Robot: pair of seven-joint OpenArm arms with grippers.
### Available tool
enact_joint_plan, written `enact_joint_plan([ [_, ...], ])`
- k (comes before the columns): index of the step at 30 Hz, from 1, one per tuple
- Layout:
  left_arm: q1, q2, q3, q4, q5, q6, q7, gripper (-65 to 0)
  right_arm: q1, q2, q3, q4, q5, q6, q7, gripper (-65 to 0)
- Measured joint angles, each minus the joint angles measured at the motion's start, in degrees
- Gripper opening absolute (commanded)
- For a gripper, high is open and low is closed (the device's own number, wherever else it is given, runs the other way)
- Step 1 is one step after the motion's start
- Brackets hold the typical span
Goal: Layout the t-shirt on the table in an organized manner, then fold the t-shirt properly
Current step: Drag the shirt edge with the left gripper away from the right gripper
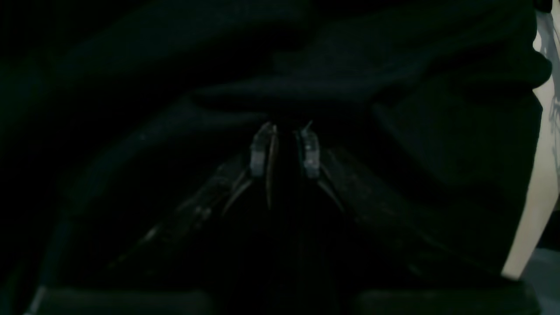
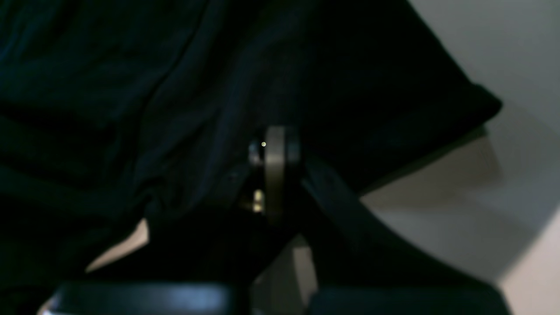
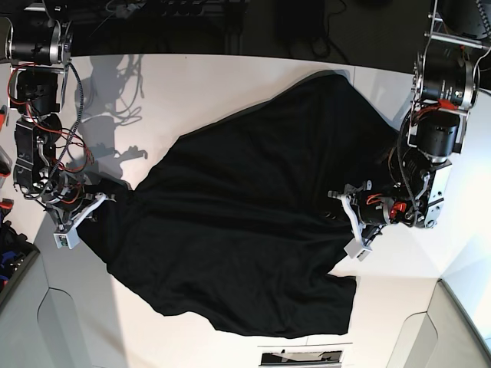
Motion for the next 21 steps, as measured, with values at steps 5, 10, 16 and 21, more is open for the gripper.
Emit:
enact_joint_plan([
  [5, -4.0, 0.4, 0.4, -2.1, 3.6, 3.5, 0.9, -54.0, -1.7, 2.1, 0.0, 0.5, 4.5, 0.2, -1.2, -65.0],
  [10, -6.8, 0.5, 0.5, -3.3, 6.4, 6.1, 1.9, -54.0, -4.7, 4.2, 0.2, 3.0, 9.5, 0.6, -3.9, -65.0],
  [16, -9.1, 1.5, 0.7, -3.5, 11.1, 8.9, 2.1, -54.0, -11.1, 4.4, 0.3, 10.6, 12.5, 0.2, -6.9, -65.0],
  [21, -10.0, 3.4, 0.7, -3.6, 14.8, 9.8, 1.6, -54.0, -18.2, 4.4, 0.3, 19.6, 14.6, 0.1, -8.9, -65.0],
])
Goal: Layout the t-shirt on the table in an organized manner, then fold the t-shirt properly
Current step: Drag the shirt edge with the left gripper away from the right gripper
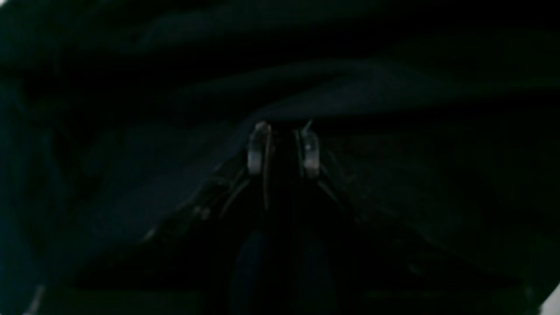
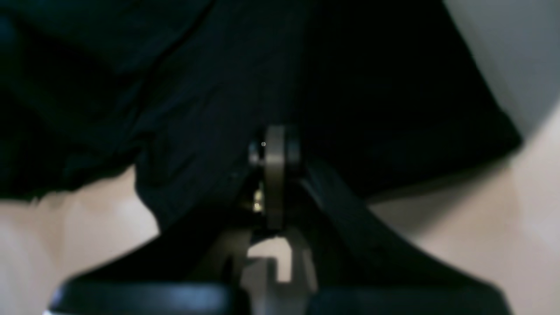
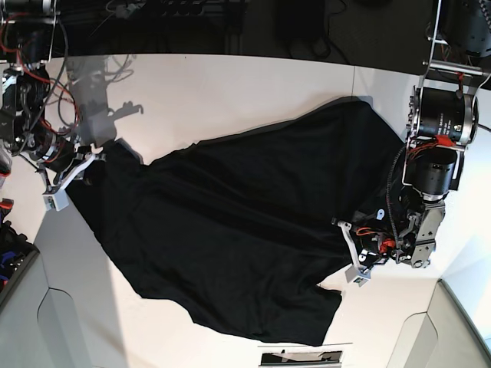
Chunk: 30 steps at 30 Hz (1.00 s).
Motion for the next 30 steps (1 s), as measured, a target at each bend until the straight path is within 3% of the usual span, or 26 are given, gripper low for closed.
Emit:
enact_joint_plan([
  [9, -1.0, 1.1, 0.0, -0.1, 0.8, 0.6, 0.0, -54.0, -6.9, 0.0, 0.7, 8.6, -0.2, 0.0, -1.6, -65.0],
  [12, -2.1, 0.2, 0.1, 1.0, -4.1, 0.3, 4.3, -54.0, -7.0, -0.4, 2.6, 10.1, -0.8, 0.0, -3.3, -65.0],
  [17, -2.4, -5.7, 0.2, 13.1, -21.0, -6.6, 10.0, -54.0, -7.3, -0.3, 8.5, 14.0, -2.5, -0.4, -5.3, -65.0],
  [25, 1.7, -16.3, 0.3, 24.7, -31.6, -6.8, 17.6, -54.0, -0.8, -0.4, 11.9, 14.1, -0.9, -0.4, -5.0, -65.0],
  [30, 7.5, -19.6, 0.4, 25.1, -34.7, -6.7, 18.6, -54.0, 4.4, -0.4, 10.0, 10.8, -0.9, -0.4, -3.2, -65.0],
])
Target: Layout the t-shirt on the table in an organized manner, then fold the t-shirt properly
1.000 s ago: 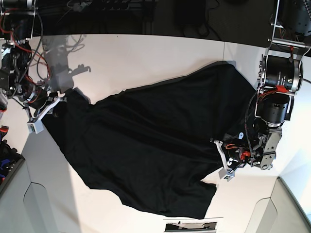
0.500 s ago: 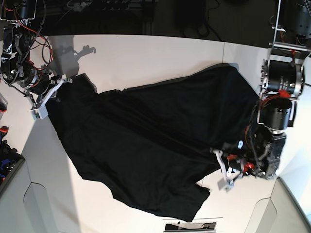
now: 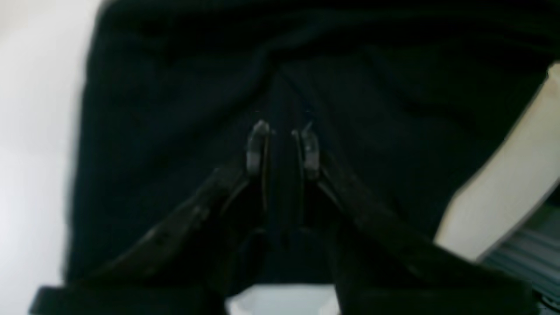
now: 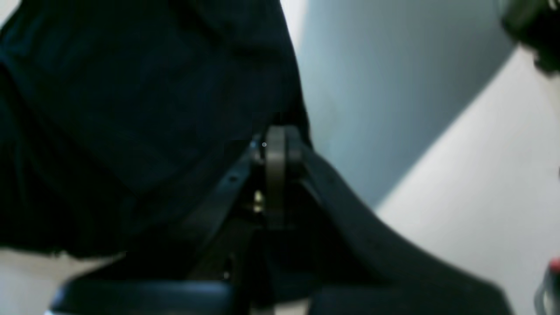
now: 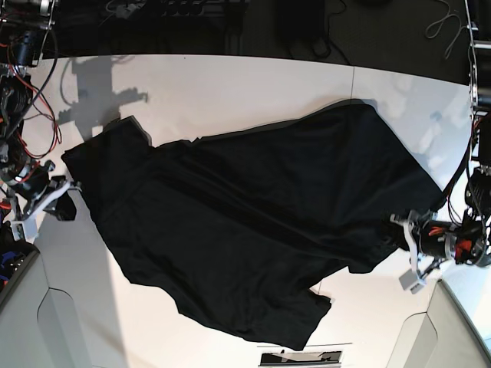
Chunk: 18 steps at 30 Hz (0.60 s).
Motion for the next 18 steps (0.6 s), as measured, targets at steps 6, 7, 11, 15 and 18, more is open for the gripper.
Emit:
enact_joint_plan([
  [6, 8.8, -1.8, -2.5, 1.4, -4.3, 0.0, 1.9, -54.0, 4.6, -1.1, -4.5, -9.0, -3.0, 0.0, 1.9, -65.0],
  [7, 10.6, -1.7, -4.7, 2.5, -4.3, 0.0, 2.0, -54.0, 4.8, -1.2, -5.3, -10.1, -3.0, 0.0, 1.9, -65.0],
  [11, 17.5, -2.0, -15.5, 7.1, -4.8, 0.0, 2.1, -54.0, 4.6, -1.3, -6.2, -11.3, -3.2, 0.0, 2.2, -65.0],
  [15, 26.2, -1.8, -24.8, 11.4, -5.9, 0.0, 4.5, -54.0, 4.7, -1.0, -6.2, -11.5, -3.2, 0.0, 2.6, -65.0],
  [18, 32.2, -1.5, -31.6, 14.1, -6.3, 0.0, 4.5, -54.0, 4.7, -1.2, -6.2, -11.4, -3.1, 0.0, 2.7, -65.0],
])
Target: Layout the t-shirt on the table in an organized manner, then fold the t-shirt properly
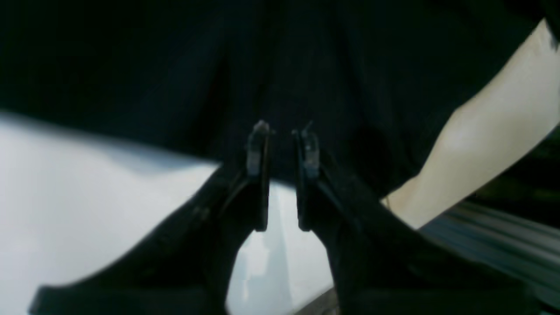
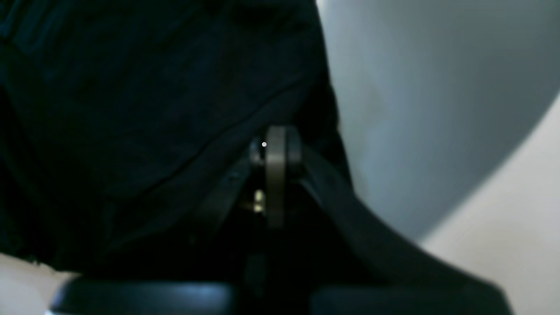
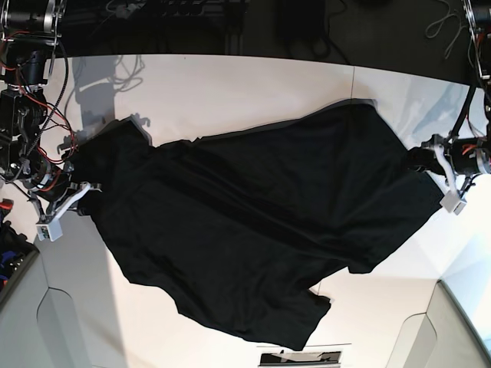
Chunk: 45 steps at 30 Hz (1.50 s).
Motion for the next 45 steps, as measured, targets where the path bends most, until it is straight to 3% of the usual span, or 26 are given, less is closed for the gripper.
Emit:
enact_joint_plan([
  [5, 7.9, 0.0, -11.2, 1.1, -0.2, 0.0, -1.7, -59.2, -0.1, 0.0, 0.0, 0.0, 0.0, 0.0, -0.2, -65.0],
  [8, 11.8, 2.0, -14.4, 1.0, -0.6, 0.0, -1.6, -63.7, -0.1, 0.0, 0.0, 0.0, 0.1, 0.0, -0.2, -65.0],
  [12, 12.9, 5.0, -14.4, 1.0, -1.2, 0.0, -2.1, -65.0, -0.1, 0.0, 0.0, 0.0, 0.1, 0.0, -0.2, -65.0],
  [17, 13.0, 9.3, -14.4, 1.0, 6.0, 0.0, -4.4, -65.0, -0.1, 0.0, 0.0, 0.0, 0.1, 0.0, -0.2, -65.0],
  [24, 13.8, 12.8, -14.2, 1.3, 7.6, -0.1, -7.4, -65.0, -0.1, 0.0, 0.0, 0.0, 0.1, 0.0, -1.0, -65.0],
  [33, 14.7, 15.5, -3.7, 2.0, 5.1, -1.2, -11.6, -65.0, -0.1, 0.0, 0.0, 0.0, 0.2, 0.0, -1.1, -65.0],
  [38, 14.7, 15.8, -2.9, 2.0, 3.4, -1.3, -11.3, -65.0, -0.1, 0.0, 0.0, 0.0, 0.7, 0.0, -1.5, -65.0],
  [42, 13.8, 16.0, -2.6, 3.1, 0.4, -0.7, -6.1, -65.0, -0.1, 0.0, 0.0, 0.0, 3.0, 0.3, -2.0, -65.0],
  [45, 12.1, 16.3, -2.2, 5.1, -0.9, -0.2, -2.0, -65.0, -0.1, 0.0, 0.0, 0.2, 7.4, 2.6, -3.3, -65.0],
])
